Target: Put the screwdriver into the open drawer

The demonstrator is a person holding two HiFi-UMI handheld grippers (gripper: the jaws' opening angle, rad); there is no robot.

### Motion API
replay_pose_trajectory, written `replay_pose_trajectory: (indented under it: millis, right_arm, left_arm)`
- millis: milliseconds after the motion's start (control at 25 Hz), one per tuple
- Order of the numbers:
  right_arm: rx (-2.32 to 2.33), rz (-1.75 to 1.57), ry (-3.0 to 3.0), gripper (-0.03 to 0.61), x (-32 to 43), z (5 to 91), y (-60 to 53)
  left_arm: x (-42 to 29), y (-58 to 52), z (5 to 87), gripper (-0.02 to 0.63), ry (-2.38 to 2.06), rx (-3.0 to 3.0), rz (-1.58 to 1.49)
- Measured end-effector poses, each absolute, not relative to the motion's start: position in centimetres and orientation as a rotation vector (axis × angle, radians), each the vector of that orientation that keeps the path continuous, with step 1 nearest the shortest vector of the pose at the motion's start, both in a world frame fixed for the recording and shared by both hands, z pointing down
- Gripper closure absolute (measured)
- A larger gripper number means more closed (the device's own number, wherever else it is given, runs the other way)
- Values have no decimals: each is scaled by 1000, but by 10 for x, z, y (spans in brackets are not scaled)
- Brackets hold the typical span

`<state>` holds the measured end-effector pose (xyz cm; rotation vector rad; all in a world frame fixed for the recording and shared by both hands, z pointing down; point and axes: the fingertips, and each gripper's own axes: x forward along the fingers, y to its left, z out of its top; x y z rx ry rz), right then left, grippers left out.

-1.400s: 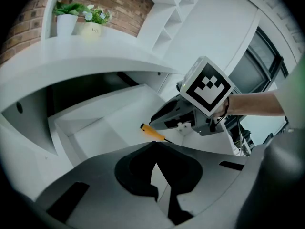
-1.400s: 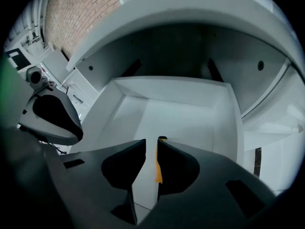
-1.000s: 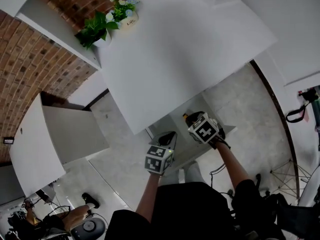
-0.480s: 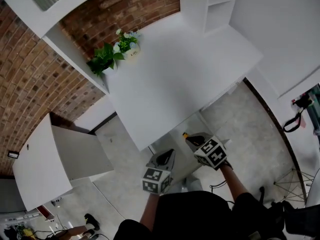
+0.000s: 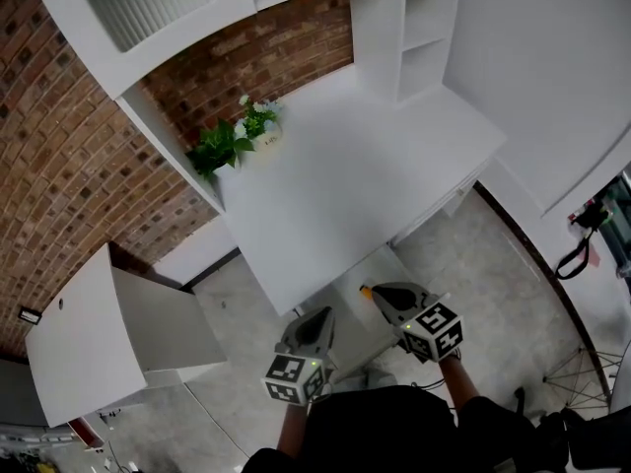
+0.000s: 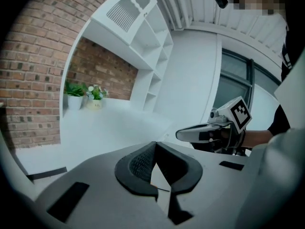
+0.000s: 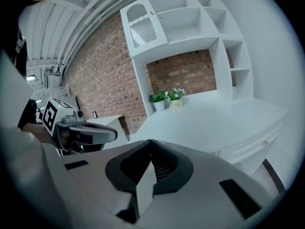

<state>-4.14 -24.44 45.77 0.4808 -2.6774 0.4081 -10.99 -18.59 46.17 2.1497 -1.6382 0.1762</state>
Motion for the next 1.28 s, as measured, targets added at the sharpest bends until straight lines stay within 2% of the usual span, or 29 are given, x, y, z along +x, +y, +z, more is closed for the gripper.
replay_pose_trajectory:
  millis: [600, 1280]
  right_arm:
    - [844, 372, -2939, 563, 5, 363, -260]
    - [995, 270, -3016, 565, 43, 325, -268]
  left_arm:
    - [-128, -174, 390, 605, -1871, 2229, 37]
    - [-148, -169, 346, 605, -2061, 2226, -9]
